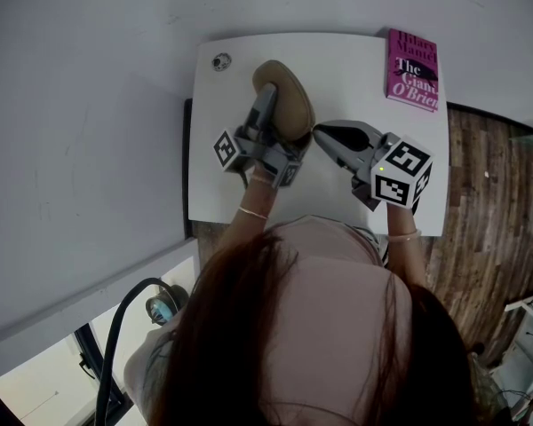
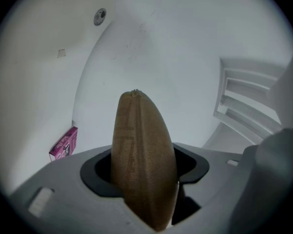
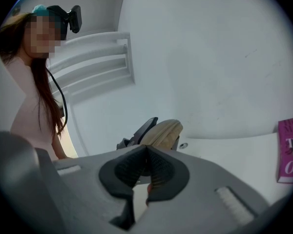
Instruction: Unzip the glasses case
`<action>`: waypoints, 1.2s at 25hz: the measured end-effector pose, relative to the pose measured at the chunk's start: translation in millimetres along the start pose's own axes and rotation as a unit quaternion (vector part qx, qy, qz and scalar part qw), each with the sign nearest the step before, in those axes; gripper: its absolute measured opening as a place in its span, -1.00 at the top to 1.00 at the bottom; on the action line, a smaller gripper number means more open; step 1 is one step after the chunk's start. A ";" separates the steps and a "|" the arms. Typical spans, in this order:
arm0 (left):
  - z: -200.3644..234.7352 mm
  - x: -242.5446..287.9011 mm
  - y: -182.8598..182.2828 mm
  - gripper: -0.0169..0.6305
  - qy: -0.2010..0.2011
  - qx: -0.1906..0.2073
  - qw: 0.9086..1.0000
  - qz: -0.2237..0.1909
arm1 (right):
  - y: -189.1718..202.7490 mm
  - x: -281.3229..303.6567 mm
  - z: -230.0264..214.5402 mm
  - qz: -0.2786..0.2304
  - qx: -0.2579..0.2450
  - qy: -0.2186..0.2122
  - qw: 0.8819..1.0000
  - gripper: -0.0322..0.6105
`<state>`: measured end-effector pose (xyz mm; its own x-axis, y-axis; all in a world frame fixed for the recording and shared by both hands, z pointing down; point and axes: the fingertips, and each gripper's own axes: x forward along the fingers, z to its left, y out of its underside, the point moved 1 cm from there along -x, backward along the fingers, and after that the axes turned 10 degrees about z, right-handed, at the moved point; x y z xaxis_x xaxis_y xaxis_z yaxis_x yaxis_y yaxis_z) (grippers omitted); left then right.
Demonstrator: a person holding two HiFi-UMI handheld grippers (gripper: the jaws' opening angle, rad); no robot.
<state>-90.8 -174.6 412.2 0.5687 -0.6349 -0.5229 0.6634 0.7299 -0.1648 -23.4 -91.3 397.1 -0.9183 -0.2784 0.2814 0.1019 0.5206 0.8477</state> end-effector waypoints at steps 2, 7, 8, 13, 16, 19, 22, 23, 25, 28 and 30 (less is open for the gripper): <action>1.2 -0.7 -0.7 0.05 -0.003 -0.003 1.000 -0.004 | 0.9 0.7 -0.3 0.002 0.000 0.001 1.000 0.89; 7.3 -2.6 -2.1 0.05 -0.007 -0.014 1.000 -0.017 | 5.0 2.1 -1.2 0.008 0.001 -0.001 1.000 0.89; 7.7 -2.4 -1.8 0.05 -0.007 -0.016 1.000 -0.018 | 5.5 2.1 -1.2 0.008 0.002 -0.001 1.000 0.89; 9.4 -3.7 -2.4 0.05 -0.012 -0.017 1.000 -0.021 | 8.8 4.3 -1.1 0.015 0.002 0.000 1.000 0.89; 10.1 -4.0 -4.1 0.05 -0.010 -0.021 0.999 -0.023 | 10.9 7.7 1.0 0.021 0.002 -0.005 1.000 0.89; 11.0 -4.1 -4.6 0.05 -0.010 -0.022 0.999 -0.024 | 13.4 9.9 2.9 0.025 0.000 -0.008 1.000 0.89; 11.1 -4.2 -4.6 0.05 -0.009 -0.022 0.999 -0.025 | 15.3 11.5 4.8 0.029 -0.001 -0.013 0.999 0.89; 11.3 -4.2 -4.6 0.05 -0.008 -0.022 0.999 -0.025 | 15.8 12.0 5.0 0.030 -0.001 -0.014 0.999 0.89; 11.6 -4.4 -4.7 0.05 -0.009 -0.022 0.999 -0.025 | 17.0 12.9 5.1 0.033 -0.001 -0.014 0.999 0.89; 12.9 -5.1 -4.8 0.05 -0.015 -0.022 0.999 -0.027 | 19.1 14.5 5.9 0.039 -0.001 -0.015 0.999 0.89; 15.1 -6.4 -4.8 0.05 -0.020 -0.023 0.999 -0.029 | 21.0 15.5 6.4 0.045 -0.002 -0.014 0.999 0.89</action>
<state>-90.3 -177.9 428.9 0.5498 -0.6857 -0.4769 0.6732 0.7018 -0.2330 -37.9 -79.5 416.4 -0.9162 -0.2077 0.3427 0.1849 0.5396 0.8214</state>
